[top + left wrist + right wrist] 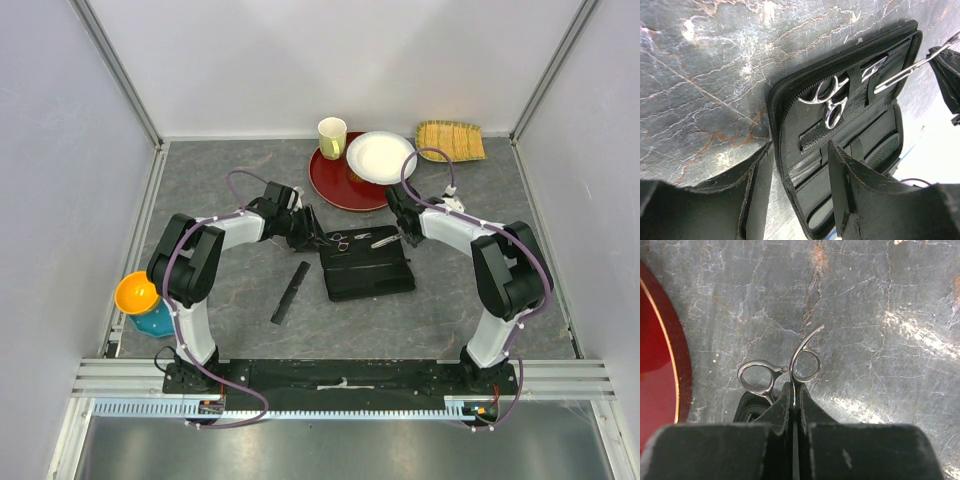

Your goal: Sort the hair-cutting tools

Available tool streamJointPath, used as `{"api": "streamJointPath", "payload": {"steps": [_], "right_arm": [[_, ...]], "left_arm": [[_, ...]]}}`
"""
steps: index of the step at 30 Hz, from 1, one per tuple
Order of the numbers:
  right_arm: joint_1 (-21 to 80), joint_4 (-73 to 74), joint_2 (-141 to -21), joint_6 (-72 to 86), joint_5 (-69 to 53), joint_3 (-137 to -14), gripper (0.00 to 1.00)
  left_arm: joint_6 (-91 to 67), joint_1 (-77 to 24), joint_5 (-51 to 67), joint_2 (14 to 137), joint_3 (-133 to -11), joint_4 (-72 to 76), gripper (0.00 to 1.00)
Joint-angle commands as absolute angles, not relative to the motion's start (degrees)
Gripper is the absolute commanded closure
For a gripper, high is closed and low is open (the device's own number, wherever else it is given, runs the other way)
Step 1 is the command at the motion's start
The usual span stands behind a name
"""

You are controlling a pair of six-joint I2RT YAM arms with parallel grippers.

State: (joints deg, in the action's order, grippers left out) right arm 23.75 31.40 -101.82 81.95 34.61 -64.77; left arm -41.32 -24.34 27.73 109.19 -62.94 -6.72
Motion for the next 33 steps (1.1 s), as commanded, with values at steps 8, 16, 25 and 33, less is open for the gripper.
{"api": "streamJointPath", "payload": {"steps": [8, 16, 25, 33], "right_arm": [[23.64, 33.92, -102.39, 84.46, 39.55, -66.36, 1.00], [22.76, 34.54, -102.39, 84.90, 39.73, -65.92, 1.00], [22.67, 32.87, -104.23, 84.11, 34.63, -66.18, 1.00], [23.91, 31.82, -105.47, 84.55, 31.64, -66.44, 1.00]], "left_arm": [[-42.10, -24.35, 30.50, 109.42, -61.35, -4.57, 0.47], [-42.36, -24.34, 31.11, 109.25, -60.56, -4.22, 0.48], [-43.24, -24.35, 33.05, 109.51, -60.03, -2.64, 0.49], [-45.00, -24.52, 35.16, 109.78, -58.45, -0.18, 0.51]]}}
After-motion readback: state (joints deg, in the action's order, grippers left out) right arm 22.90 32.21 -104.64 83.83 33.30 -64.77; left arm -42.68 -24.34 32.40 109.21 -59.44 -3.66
